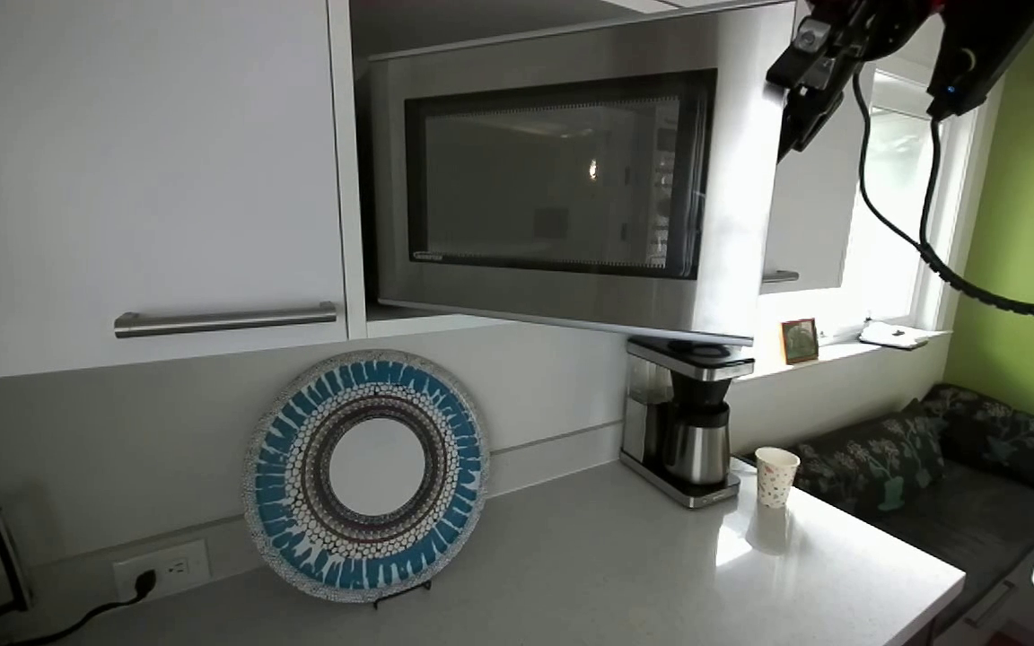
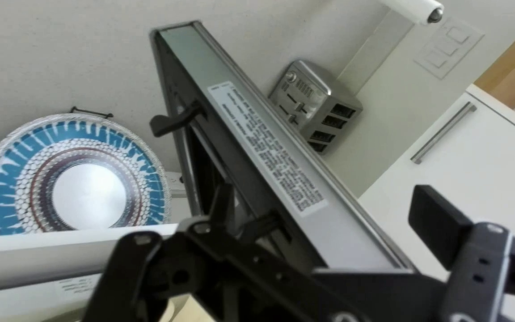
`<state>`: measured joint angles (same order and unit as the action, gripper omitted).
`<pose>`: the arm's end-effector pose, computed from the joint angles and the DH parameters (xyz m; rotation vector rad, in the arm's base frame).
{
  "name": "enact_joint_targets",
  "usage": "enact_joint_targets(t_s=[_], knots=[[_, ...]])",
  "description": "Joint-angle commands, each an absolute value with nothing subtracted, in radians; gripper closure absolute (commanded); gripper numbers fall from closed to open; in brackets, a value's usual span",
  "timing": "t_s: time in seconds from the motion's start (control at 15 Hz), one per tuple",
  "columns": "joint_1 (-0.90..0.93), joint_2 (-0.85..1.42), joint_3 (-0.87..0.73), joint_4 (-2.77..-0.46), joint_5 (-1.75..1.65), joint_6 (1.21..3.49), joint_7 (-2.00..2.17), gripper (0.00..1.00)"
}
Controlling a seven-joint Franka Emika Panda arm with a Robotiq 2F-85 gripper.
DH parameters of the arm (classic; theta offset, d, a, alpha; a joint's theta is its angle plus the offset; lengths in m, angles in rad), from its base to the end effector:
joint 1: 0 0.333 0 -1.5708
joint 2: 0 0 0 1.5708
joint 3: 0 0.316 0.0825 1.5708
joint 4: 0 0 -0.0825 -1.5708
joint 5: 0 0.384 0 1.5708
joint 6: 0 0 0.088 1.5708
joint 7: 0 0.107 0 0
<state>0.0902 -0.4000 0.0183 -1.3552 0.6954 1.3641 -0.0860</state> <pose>0.3150 0.1171 0.9048 -2.3871 -0.5941 -0.4939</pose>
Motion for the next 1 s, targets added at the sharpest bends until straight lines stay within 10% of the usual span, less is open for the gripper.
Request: enact_joint_targets(t_s=[0.0, 0.93], knots=[[0.092, -0.393, 0.011, -1.324, 0.670, 1.352, -0.083, 0.00], [0.040, -0.421, -0.060, -1.264, 0.515, 1.231, -0.084, 0.00]])
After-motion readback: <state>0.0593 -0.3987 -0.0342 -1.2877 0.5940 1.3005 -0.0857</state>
